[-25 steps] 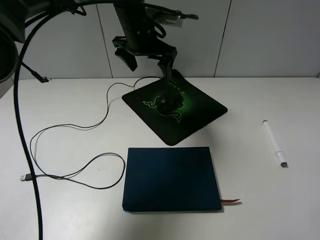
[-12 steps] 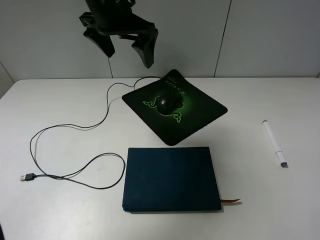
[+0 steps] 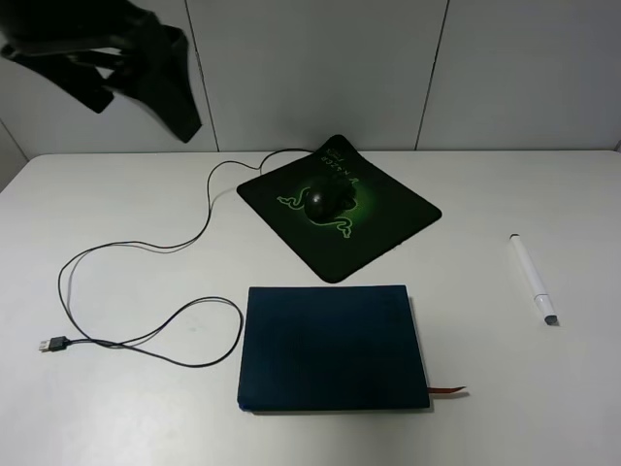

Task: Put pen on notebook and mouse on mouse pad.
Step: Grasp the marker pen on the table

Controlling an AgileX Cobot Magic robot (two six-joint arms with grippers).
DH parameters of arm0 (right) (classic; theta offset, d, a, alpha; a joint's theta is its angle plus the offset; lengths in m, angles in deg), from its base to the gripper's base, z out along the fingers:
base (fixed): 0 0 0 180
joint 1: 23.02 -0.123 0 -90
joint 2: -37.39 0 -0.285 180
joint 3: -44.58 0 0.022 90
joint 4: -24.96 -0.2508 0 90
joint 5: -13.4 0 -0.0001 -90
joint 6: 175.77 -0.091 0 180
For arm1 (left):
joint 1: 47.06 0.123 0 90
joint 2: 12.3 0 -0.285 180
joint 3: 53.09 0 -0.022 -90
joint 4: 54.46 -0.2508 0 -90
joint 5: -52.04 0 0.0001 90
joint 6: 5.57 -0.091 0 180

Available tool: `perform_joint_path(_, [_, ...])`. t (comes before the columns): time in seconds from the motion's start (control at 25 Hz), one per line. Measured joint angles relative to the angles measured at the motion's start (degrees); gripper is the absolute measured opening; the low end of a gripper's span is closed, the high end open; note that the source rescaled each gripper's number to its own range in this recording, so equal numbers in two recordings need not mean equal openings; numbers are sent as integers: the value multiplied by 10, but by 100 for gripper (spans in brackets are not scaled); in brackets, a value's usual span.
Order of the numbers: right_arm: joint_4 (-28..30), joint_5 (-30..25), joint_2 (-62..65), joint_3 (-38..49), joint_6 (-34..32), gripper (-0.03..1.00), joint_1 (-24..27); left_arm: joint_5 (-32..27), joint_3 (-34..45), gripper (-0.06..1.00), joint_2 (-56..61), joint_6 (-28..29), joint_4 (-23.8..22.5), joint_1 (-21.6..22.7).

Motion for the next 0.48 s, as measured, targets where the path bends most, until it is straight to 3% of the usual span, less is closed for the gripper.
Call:
perform_joint_path(0.2, [0, 0, 0, 0, 0, 100, 0, 0, 93, 100, 131, 0, 0, 0])
perform_joint_path(0.48, [0, 0, 0, 0, 0, 100, 0, -1, 223, 100, 310, -20, 40, 0])
